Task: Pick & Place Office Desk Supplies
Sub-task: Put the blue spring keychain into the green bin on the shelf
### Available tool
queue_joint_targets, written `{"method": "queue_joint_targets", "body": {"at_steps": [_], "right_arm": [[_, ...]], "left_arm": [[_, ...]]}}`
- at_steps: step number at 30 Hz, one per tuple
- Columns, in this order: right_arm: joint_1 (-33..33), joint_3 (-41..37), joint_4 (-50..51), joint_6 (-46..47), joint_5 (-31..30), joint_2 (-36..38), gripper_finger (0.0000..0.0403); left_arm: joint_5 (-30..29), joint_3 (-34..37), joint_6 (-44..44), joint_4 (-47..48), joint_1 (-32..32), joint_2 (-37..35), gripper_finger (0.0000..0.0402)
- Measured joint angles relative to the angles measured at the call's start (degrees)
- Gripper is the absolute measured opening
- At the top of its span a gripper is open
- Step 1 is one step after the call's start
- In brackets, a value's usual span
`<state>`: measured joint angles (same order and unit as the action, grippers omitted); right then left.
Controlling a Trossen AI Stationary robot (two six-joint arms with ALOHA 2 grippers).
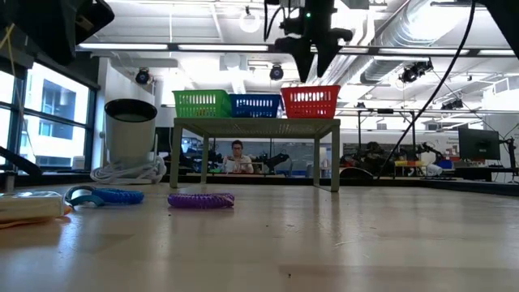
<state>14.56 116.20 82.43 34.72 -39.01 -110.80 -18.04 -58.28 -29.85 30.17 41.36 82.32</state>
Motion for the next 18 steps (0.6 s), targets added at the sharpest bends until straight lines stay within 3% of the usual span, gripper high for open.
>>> {"method": "queue_joint_targets", "body": {"at_steps": [9,18], "right_arm": [[-4.61,0.0,-0.26,3.03,-5.48,7.18,0.0233],[-16.6,0.01,-0.31,4.75,-12.08,12.32,0.0233]], "left_arm": [[0.13,0.0,1.32,1.81,0.0,0.0,0.0197],[0.1,0.0,2.87,1.75,0.0,0.0,0.0197]]}}
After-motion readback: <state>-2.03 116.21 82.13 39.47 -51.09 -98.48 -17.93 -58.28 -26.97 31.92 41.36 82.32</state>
